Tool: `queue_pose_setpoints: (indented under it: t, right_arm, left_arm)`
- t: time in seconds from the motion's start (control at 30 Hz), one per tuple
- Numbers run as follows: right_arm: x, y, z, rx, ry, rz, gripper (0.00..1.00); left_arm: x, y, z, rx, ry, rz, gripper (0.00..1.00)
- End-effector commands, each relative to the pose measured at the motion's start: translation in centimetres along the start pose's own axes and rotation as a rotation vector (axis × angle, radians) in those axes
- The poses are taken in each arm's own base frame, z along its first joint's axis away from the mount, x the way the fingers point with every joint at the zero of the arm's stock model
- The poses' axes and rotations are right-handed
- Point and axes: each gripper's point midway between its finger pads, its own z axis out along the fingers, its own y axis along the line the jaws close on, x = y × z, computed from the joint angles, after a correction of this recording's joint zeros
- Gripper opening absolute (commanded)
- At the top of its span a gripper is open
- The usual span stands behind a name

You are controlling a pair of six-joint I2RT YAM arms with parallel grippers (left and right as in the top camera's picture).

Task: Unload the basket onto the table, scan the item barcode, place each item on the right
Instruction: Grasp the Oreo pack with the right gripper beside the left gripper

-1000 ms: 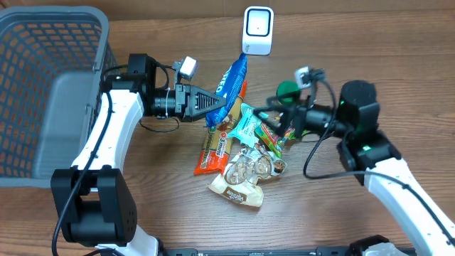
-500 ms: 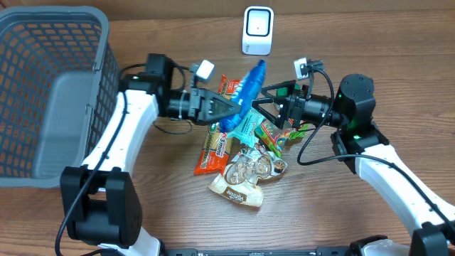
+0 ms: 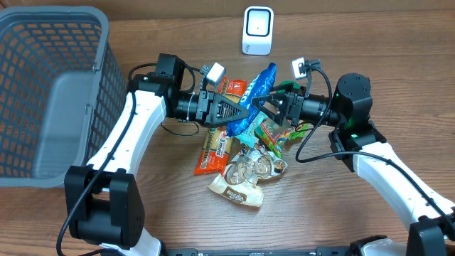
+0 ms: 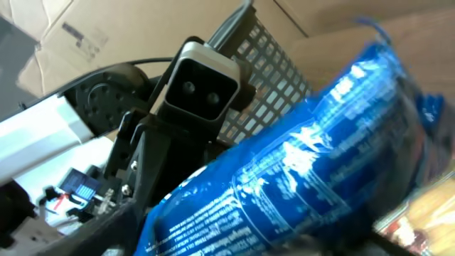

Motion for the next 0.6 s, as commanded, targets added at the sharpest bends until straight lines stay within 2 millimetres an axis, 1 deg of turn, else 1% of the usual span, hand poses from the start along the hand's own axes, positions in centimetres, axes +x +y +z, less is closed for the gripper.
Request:
queue_pose_setpoints:
  t: [0.0, 0.03, 0.07, 0.13, 0.2, 0.23, 0.27, 0.3, 0.33, 0.37, 0.4, 0.43, 0.53, 0.57]
  right_arm:
    - [-0.8, 0.5, 0.2, -0.006, -0.019, -0.022, 0.53]
    - [-0.9, 0.5, 0.2, -0.007, -0.02, -0.024, 0.49]
    - [-0.9, 0.5, 0.2, -0.008, -0.022, -0.027, 0.48]
    - [-1.0, 0.6, 0.2, -0.01, -0.024, -0.032, 0.52]
    - [-1.1, 0.7, 0.2, -0.014, -0.028, -0.04, 0.52]
    - [-1.2, 0.8, 0.2, -0.016, -0.03, -0.043, 0.49]
    - [-1.2, 0.9, 0.2, -0.018, -0.033, -0.044, 0.39]
    - [-1.3, 0.9, 0.2, -0.021, -0.035, -0.039, 0.32]
    - [-1.4, 1.0, 0.2, -0.023, -0.038, -0.033, 0.24]
    - [-1.4, 1.0, 0.2, -0.024, -0.038, -0.034, 0.2]
    - [-1.4, 1.0, 0.2, -0.024, -0.038, -0.034, 0.17]
    - [-1.4, 1.0, 0.2, -0.024, -0.038, -0.033, 0.14]
    - [-1.4, 1.0, 0.2, -0.024, -0.038, -0.032, 0.14]
    - [-1.4, 1.0, 0.2, -0.023, -0.039, -0.029, 0.14]
  left_arm:
    - [0.0, -0.9, 0.0, 0.045, -0.005, 0.045, 0.04]
    - [0.0, -0.9, 0.0, 0.045, -0.005, 0.045, 0.04]
    - [0.0, -0.9, 0.0, 0.045, -0.005, 0.045, 0.04]
    - [0.0, -0.9, 0.0, 0.045, -0.005, 0.045, 0.04]
    - [0.0, -0.9, 0.0, 0.045, -0.004, 0.045, 0.04]
    - [0.0, -0.9, 0.0, 0.045, -0.005, 0.045, 0.04]
    - [0.0, -0.9, 0.0, 0.045, -0.005, 0.046, 0.04]
    - [0.0, -0.9, 0.0, 0.045, -0.005, 0.051, 0.05]
    - [0.0, -0.9, 0.0, 0.045, -0.005, 0.064, 0.09]
    - [0.0, -0.9, 0.0, 0.045, -0.005, 0.077, 0.16]
    - [0.0, -0.9, 0.0, 0.044, -0.005, 0.09, 0.27]
    - [0.0, -0.8, 0.0, 0.041, -0.005, 0.104, 0.46]
    - [0.0, -0.1, 0.0, -0.005, 0.001, 0.122, 0.85]
    - [0.0, 0.3, 0.0, -0.025, 0.003, 0.124, 0.92]
